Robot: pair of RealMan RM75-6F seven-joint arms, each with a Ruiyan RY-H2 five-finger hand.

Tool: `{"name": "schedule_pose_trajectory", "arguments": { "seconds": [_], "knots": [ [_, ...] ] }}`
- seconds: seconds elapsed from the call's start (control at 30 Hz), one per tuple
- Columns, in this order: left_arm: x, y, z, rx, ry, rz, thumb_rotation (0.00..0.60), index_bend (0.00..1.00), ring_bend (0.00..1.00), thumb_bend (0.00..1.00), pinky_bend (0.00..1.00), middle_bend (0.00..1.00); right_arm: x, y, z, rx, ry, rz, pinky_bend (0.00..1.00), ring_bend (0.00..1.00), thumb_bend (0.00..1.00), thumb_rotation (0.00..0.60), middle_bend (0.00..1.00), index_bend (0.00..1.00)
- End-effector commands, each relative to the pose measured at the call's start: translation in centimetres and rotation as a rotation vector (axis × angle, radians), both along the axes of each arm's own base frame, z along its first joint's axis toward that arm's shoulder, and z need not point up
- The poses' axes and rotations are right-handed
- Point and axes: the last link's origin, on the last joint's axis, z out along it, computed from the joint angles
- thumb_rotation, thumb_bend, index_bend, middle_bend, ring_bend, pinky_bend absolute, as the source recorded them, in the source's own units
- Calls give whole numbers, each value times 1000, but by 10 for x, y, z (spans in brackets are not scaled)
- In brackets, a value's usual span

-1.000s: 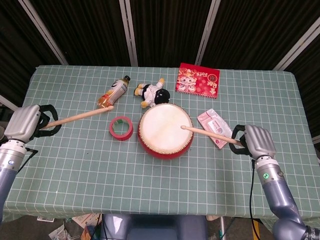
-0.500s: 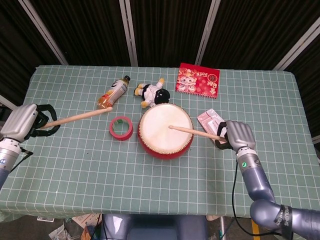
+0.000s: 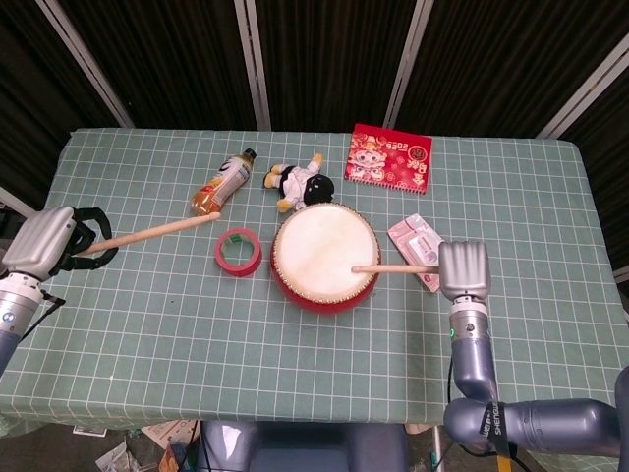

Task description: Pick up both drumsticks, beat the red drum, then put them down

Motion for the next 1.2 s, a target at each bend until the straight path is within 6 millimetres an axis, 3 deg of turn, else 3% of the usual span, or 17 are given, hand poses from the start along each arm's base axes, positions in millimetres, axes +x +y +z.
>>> {"name": "schedule_pose_trajectory", "arguments": {
  "seconds": [0.03, 0.23, 0.4, 0.57, 0.87, 1.2],
  "knots": [
    [1, -2, -1, -1, 1, -5, 600, 791, 1000, 618, 1000, 1000, 8, 8, 31, -81, -161, 22, 1000, 1000, 858, 600, 1000, 1000],
    [3, -9, -5, 6, -15, -12, 600, 790, 1000, 617, 1000, 1000, 3, 33, 60, -83, -368, 43, 1000, 1000, 858, 600, 1000, 1000],
    [0, -19, -16, -15, 3, -8, 600, 789, 1000, 616, 1000, 1000, -25, 58, 78, -56, -411, 50, 1000, 1000, 858, 600, 1000, 1000],
    [-8, -31, -31, -51, 42, -2, 600, 780, 1000, 615, 1000, 1000, -54, 80, 81, -3, -395, 34, 1000, 1000, 858, 600, 1000, 1000],
    [-30, -53, -70, -140, 121, 8, 600, 772, 1000, 610, 1000, 1000, -95, 115, 60, 138, -324, -8, 1000, 1000, 858, 600, 1000, 1000],
    [-25, -39, -123, -194, 166, -47, 600, 768, 1000, 608, 1000, 1000, -120, 122, 26, 234, -239, -59, 1000, 1000, 857, 600, 1000, 1000]
  ]
}}
